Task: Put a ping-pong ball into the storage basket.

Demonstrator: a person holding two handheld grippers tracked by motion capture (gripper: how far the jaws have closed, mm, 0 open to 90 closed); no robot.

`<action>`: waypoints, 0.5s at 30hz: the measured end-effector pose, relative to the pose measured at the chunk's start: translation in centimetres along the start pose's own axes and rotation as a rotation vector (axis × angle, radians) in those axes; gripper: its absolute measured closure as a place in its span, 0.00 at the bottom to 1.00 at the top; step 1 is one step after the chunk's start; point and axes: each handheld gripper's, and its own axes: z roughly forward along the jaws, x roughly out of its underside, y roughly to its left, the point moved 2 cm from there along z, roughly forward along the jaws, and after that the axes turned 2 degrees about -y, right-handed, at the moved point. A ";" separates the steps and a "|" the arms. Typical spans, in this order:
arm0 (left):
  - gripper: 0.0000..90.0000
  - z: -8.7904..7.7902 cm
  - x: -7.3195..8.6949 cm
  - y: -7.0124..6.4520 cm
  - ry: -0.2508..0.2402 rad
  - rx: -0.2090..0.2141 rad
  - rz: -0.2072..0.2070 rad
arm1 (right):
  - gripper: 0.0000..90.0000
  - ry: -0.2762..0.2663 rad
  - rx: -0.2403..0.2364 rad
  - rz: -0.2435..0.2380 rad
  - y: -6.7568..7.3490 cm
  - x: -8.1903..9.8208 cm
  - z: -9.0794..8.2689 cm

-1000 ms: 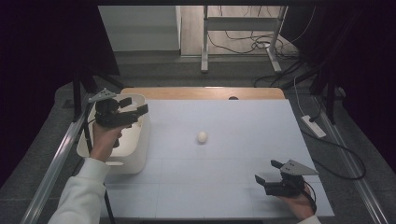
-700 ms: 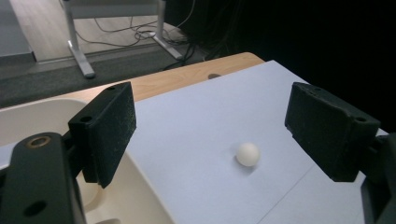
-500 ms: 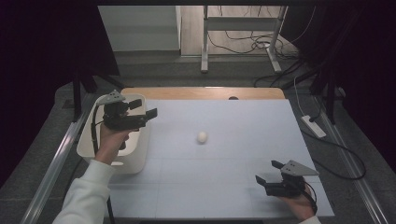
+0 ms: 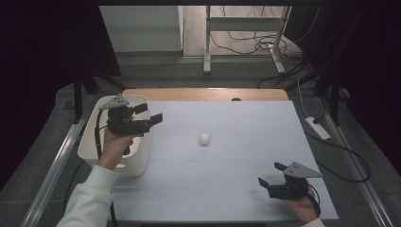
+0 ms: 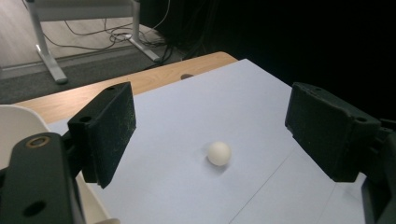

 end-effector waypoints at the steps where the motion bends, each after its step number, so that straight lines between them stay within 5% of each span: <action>1: 0.19 0.1 0.0 -0.1 0.001 0.003 0.004 | 0.13 -0.001 -0.001 0.000 0.0 0.0 0.0; 15: 0.18 1.3 0.4 -1.5 0.020 0.050 0.012 | 0.13 0.003 0.003 -0.002 -0.1 0.0 0.1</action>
